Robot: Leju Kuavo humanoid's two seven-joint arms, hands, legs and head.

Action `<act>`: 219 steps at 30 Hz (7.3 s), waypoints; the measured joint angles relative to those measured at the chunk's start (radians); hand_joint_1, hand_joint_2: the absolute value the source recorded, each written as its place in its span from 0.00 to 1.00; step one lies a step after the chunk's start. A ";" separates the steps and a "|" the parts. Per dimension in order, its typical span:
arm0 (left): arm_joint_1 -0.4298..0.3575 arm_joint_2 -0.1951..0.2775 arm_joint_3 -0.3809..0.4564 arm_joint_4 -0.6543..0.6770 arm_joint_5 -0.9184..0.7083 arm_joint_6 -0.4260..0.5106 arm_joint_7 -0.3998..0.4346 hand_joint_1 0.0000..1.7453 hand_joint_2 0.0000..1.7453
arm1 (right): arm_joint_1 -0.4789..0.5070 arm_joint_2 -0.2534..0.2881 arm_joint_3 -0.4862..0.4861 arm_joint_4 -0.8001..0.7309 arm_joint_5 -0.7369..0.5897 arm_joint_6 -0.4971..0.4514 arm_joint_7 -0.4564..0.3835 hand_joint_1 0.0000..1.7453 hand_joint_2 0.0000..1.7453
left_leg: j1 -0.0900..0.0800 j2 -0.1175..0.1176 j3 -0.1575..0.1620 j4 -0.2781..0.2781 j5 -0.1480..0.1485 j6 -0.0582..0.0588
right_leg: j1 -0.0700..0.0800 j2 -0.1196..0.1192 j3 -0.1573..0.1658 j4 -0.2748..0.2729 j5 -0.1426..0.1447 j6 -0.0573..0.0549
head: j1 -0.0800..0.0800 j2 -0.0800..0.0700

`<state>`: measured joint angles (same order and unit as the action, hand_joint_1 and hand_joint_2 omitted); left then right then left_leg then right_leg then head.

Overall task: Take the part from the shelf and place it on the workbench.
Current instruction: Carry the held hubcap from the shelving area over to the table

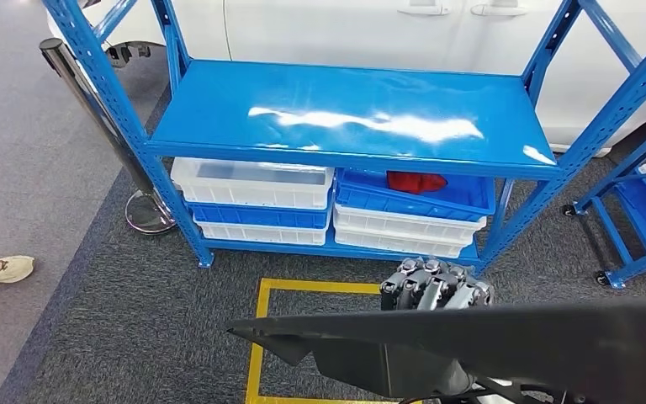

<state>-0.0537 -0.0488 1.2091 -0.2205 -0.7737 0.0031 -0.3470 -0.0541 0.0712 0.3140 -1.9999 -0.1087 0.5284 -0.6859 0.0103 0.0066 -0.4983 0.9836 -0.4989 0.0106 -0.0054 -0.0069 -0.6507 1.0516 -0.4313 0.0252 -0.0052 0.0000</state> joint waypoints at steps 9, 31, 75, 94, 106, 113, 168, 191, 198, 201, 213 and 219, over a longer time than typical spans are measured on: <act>0.000 -0.032 0.021 0.000 0.004 0.011 0.019 0.00 1.00 | 0.076 0.000 -0.023 -0.015 0.055 0.044 0.000 1.00 1.00 | -0.010 0.003 -0.066 0.006 0.052 0.005 | 0.006 0.002 0.101 0.009 -0.059 -0.016 | 0.002 0.000; -0.010 -0.034 0.019 0.000 -0.051 -0.020 0.039 0.00 1.00 | 0.087 -0.046 0.004 -0.103 0.159 -0.156 0.000 1.00 1.00 | 0.018 -0.022 -0.037 0.006 0.030 -0.010 | 0.001 0.045 0.064 0.014 -0.076 -0.001 | -0.001 0.000; -0.018 0.053 0.094 -0.009 -0.016 0.092 0.091 0.00 1.00 | 0.017 -0.255 0.110 -0.156 0.224 -0.510 0.000 1.00 1.00 | 0.003 0.105 -0.019 0.015 0.002 -0.044 | -0.002 -0.041 0.066 -0.036 -0.021 -0.032 | 0.006 0.000; -0.011 0.013 0.104 -0.009 -0.023 0.104 0.096 0.00 1.00 | -0.058 -0.261 0.115 -0.064 0.190 -0.419 0.001 1.00 1.00 | 0.010 -0.008 -0.033 0.002 0.030 -0.002 | 0.000 0.041 -0.031 0.133 -0.094 -0.005 | 0.011 0.000; -0.017 -0.036 0.114 -0.009 -0.013 0.091 0.085 0.00 1.00 | -0.113 -0.239 0.112 0.023 0.180 -0.384 0.003 1.00 1.00 | 0.004 0.086 -0.021 0.020 -0.004 -0.043 | -0.001 -0.018 0.053 -0.043 -0.004 -0.037 | 0.010 0.000; -0.008 -0.040 0.120 -0.009 -0.001 0.094 0.071 0.00 1.00 | -0.120 -0.209 0.109 0.055 0.151 -0.368 0.005 1.00 1.00 | 0.007 -0.002 -0.148 0.289 -0.105 -0.044 | 0.002 0.061 0.054 -0.046 0.002 -0.056 | 0.002 0.000; -0.021 -0.022 0.114 -0.009 -0.053 0.089 0.026 0.00 1.00 | -0.082 -0.290 -0.009 -0.017 0.049 -0.372 0.000 1.00 1.00 | -0.002 0.090 -0.032 0.032 -0.009 -0.040 | -0.002 -0.023 0.058 -0.044 -0.016 -0.039 | 0.011 0.000; -0.009 -0.026 0.122 -0.009 -0.037 0.086 0.040 0.00 1.00 | -0.083 -0.286 0.062 0.004 0.094 -0.410 0.000 1.00 1.00 | -0.002 0.054 -0.046 0.005 0.031 0.001 | -0.007 -0.006 -0.031 0.138 -0.073 -0.004 | 0.011 0.000; -0.013 -0.030 0.132 -0.009 -0.034 0.095 0.051 0.00 1.00 | -0.085 -0.280 0.076 -0.006 0.100 -0.422 0.000 1.00 1.00 | -0.007 0.093 -0.033 0.022 0.001 -0.035 | 0.005 -0.022 0.059 -0.046 -0.020 -0.040 | 0.008 0.000; -0.012 -0.030 0.136 -0.009 -0.034 0.091 0.057 0.00 1.00 | -0.087 -0.276 0.082 -0.012 0.101 -0.427 0.000 1.00 1.00 | -0.001 0.022 -0.098 0.174 -0.085 -0.046 | 0.002 0.009 0.062 -0.049 -0.017 -0.054 | 0.005 0.000; -0.010 -0.025 0.135 -0.009 -0.072 0.073 0.052 0.00 1.00 | -0.099 -0.256 0.085 0.005 0.080 -0.437 0.014 1.00 1.00 | 0.002 -0.065 -0.051 0.008 0.034 -0.011 | 0.000 0.132 0.052 -0.039 -0.016 -0.022 | 0.005 0.000; -0.006 -0.023 0.131 -0.009 -0.086 0.066 0.048 0.00 1.00 | -0.083 -0.262 0.065 0.018 0.063 -0.438 0.005 1.00 1.00 | 0.002 0.021 -0.045 -0.004 0.036 0.004 | -0.006 0.015 -0.088 0.240 -0.140 -0.001 | 0.012 0.000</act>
<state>-0.0602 -0.0713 1.3402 -0.2293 -0.8593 0.0690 -0.2990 -0.1375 -0.1912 0.3790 -1.9820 -0.0454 0.0904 -0.6809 0.0119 0.0273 -0.5434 0.9796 -0.4627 0.0143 -0.0117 0.0085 -0.7383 1.2918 -0.5712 0.0244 0.0068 -0.0002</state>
